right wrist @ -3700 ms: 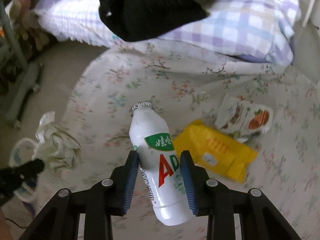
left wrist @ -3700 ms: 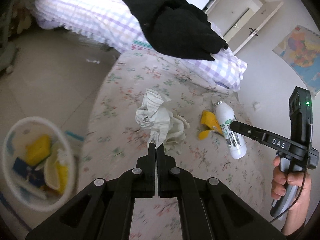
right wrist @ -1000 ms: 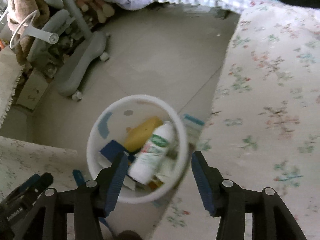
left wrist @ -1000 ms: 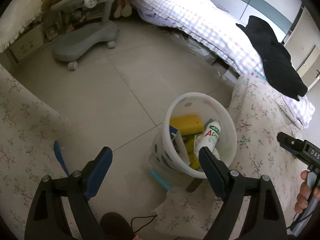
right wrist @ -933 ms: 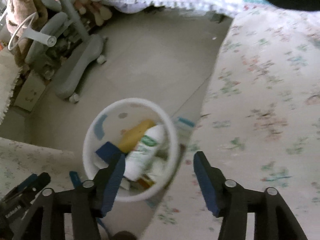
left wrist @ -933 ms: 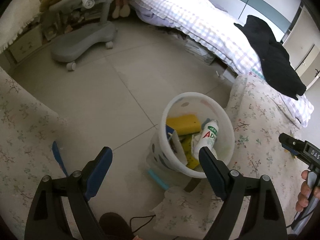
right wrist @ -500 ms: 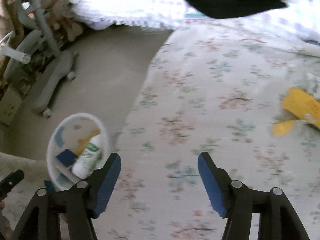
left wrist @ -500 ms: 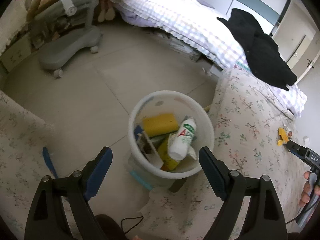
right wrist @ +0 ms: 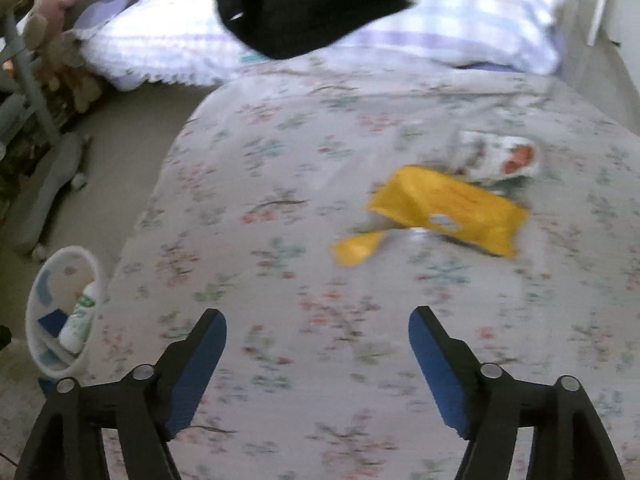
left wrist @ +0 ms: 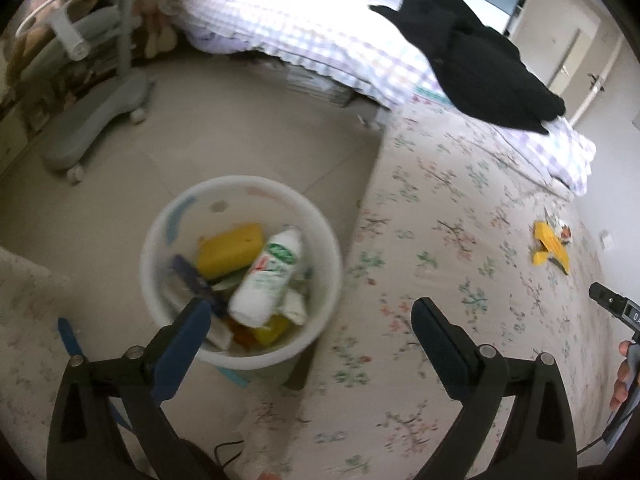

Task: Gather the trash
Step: 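Grasp the yellow wrapper with the left tool while the right tool grasps the pecan snack packet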

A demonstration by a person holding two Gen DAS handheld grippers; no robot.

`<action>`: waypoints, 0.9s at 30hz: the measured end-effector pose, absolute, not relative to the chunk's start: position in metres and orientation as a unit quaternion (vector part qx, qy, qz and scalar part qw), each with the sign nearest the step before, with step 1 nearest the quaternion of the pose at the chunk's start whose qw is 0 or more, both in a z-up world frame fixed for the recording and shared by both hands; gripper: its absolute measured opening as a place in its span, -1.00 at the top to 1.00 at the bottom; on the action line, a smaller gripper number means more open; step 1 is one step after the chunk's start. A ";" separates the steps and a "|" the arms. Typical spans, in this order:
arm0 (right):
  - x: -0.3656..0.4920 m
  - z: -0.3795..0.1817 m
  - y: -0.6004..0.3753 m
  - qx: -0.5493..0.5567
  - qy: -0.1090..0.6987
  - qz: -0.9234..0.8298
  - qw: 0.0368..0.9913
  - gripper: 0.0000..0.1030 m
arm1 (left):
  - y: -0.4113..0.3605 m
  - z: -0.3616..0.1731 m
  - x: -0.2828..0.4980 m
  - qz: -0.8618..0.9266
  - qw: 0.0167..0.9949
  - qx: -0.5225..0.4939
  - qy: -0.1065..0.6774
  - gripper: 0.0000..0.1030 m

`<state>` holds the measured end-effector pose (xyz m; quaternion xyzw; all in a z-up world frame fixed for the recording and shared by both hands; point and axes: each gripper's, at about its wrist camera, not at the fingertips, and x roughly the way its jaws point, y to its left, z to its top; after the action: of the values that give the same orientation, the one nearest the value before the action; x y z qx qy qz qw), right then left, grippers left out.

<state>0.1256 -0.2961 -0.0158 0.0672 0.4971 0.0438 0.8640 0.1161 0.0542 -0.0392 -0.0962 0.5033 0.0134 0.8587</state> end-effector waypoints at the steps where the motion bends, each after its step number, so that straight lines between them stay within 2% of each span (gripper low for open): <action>1: 0.123 -0.016 -0.306 0.070 0.496 0.037 0.864 -0.57 | 0.047 -0.041 0.118 0.010 0.858 -0.091 0.505 -0.97; 12: 0.116 -0.025 -0.389 0.115 0.508 -0.022 0.853 -0.58 | -0.013 -0.048 0.151 -0.032 0.850 -0.067 0.522 -0.97; 19: 0.149 -0.022 -0.447 0.137 0.513 -0.070 0.844 -0.58 | -0.080 -0.057 0.183 -0.087 0.835 -0.036 0.543 -0.97; 27: 0.200 -0.040 -0.468 0.160 0.504 -0.052 0.847 -0.56 | -0.134 -0.061 0.210 -0.131 0.833 -0.034 0.537 -0.96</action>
<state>0.1996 -0.4681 -0.0403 0.1604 0.5044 -0.0519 0.8469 0.2097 -0.1335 -0.0614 -0.0343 0.5368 -0.1314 0.8327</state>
